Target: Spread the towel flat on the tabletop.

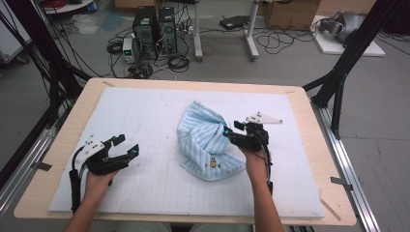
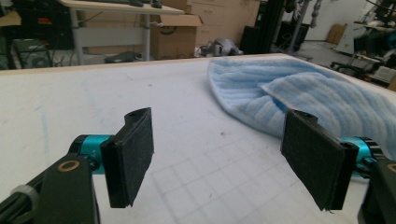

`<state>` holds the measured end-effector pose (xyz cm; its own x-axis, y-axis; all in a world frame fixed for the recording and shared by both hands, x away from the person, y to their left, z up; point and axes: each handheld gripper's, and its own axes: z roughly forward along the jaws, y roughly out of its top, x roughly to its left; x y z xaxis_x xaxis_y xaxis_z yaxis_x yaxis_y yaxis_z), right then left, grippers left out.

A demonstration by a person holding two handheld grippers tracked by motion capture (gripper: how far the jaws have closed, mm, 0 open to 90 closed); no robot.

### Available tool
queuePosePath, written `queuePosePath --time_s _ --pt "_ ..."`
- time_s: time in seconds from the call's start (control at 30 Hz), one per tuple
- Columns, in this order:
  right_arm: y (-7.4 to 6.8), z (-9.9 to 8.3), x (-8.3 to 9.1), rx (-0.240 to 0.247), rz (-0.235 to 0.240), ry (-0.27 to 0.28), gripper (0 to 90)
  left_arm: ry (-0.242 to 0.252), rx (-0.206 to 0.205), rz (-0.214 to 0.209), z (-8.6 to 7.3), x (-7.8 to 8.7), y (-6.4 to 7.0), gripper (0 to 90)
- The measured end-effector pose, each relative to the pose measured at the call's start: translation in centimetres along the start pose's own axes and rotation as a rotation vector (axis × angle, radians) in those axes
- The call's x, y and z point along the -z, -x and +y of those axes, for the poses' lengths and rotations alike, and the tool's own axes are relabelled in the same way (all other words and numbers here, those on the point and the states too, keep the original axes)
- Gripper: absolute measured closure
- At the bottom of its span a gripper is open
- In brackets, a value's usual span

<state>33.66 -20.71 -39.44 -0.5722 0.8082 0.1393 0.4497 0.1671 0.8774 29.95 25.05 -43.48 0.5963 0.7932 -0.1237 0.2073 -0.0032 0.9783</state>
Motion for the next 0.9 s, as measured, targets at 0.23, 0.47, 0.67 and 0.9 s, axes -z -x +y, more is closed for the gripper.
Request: queuePosePath --time_s 0.23,0.47,0.67,0.9 --pt "-0.5 -5.1 0.6 0.049 0.033 -0.141 43.8 -0.013 -0.019 -0.009 1.6 -2.6 0.4 25.1" --pt "-0.9 -6.0 0.4 0.089 -0.026 -0.275 86.0 -0.026 -0.013 -0.005 1.8 -3.4 0.5 26.0" --pt "-0.3 -7.6 4.6 0.110 -0.095 -0.252 86.6 -0.050 -0.005 -0.002 1.6 -3.8 0.4 26.1" --pt "1.4 -10.3 10.8 0.058 -0.213 -0.241 84.7 -0.058 -0.006 -0.016 1.4 -4.2 0.9 26.3"
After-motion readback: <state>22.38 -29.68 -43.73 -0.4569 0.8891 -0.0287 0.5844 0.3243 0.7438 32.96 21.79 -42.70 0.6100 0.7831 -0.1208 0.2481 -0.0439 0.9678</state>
